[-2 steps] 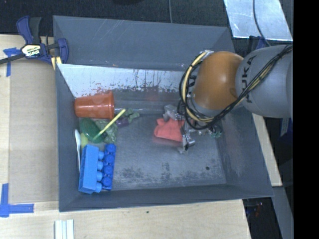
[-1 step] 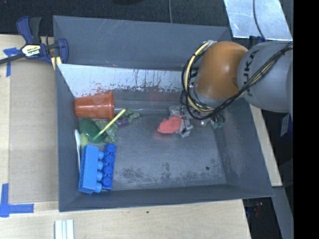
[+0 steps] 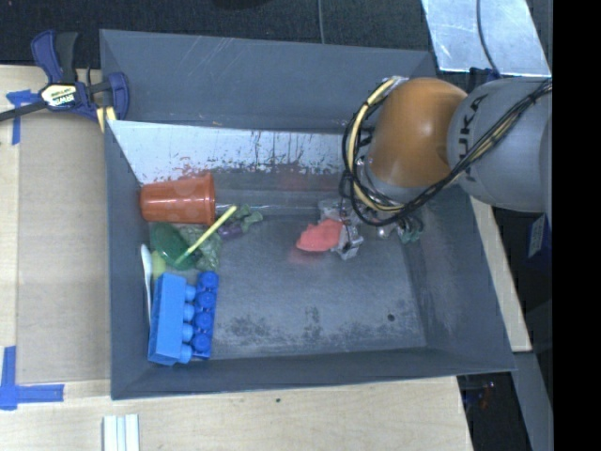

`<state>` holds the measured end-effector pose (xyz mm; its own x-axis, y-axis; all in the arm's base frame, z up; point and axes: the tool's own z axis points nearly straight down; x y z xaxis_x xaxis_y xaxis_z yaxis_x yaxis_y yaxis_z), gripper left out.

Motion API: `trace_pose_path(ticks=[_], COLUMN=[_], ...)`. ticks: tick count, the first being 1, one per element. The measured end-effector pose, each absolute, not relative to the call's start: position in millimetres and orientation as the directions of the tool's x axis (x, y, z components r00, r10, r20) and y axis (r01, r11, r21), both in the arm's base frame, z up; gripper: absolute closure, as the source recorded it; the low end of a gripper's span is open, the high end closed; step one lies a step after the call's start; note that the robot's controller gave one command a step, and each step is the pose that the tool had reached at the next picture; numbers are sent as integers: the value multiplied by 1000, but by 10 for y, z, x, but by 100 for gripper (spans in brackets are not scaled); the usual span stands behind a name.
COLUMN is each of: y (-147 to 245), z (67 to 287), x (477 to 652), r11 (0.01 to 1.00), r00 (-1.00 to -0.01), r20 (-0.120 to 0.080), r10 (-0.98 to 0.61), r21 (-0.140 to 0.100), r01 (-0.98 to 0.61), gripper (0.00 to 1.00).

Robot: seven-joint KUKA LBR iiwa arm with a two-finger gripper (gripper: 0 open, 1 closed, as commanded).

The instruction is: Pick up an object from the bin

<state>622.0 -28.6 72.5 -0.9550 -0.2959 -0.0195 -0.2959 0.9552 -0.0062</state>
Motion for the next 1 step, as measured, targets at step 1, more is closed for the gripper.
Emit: trace_pose_path(ticks=[1], y=[-359], z=[1315], x=[6107], r11=[925], r00=[-925], r20=[-14], r10=[-380], r21=[-6], r01=[-380], gripper=[100])
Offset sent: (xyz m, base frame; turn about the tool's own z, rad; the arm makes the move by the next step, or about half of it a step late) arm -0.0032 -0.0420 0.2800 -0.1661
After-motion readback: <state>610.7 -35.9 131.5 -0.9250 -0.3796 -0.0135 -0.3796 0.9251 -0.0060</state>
